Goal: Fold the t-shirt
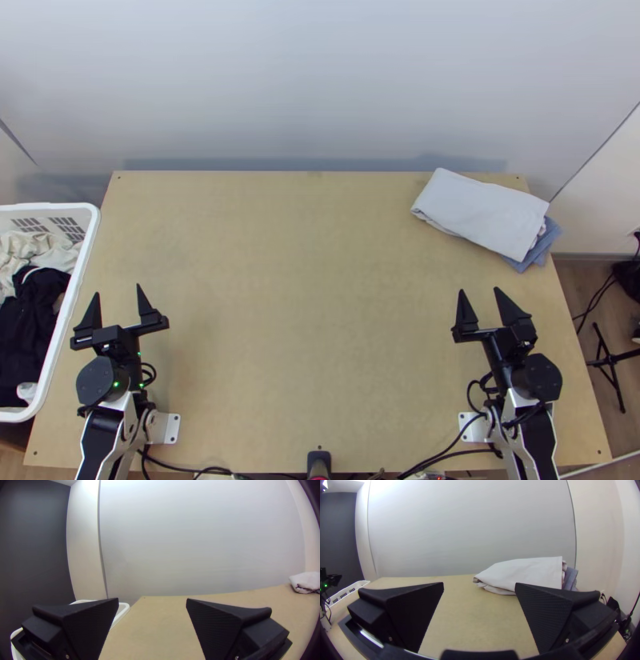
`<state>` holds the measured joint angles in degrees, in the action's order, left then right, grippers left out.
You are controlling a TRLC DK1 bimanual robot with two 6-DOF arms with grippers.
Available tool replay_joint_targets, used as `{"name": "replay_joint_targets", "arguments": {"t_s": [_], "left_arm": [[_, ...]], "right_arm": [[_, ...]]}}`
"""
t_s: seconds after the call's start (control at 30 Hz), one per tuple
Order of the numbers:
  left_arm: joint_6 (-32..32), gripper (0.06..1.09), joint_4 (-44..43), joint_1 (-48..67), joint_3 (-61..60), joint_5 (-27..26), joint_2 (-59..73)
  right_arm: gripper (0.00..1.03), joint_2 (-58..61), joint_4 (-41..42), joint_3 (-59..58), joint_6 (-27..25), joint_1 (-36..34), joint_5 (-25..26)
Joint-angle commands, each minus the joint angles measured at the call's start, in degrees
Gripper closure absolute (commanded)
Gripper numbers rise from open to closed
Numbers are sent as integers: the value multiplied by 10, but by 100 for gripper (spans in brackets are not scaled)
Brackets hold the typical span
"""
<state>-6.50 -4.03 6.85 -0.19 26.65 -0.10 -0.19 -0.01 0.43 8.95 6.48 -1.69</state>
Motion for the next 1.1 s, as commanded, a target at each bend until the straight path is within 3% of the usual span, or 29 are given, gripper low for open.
{"name": "replay_joint_targets", "arguments": {"t_s": [0.0, 0.67, 0.77, 1.07], "left_arm": [[0, 10, 0, 0, 0, 0, 0], [0, 10, 0, 0, 0, 0, 0], [56, 10, 0, 10, 0, 0, 0], [62, 10, -3, -3, 0, 0, 0]], "right_arm": [[3, 0, 1, 0, 0, 0, 1], [3, 0, 0, 0, 0, 0, 0], [3, 0, 0, 0, 0, 0, 0], [3, 0, 0, 0, 1, 0, 0]]}}
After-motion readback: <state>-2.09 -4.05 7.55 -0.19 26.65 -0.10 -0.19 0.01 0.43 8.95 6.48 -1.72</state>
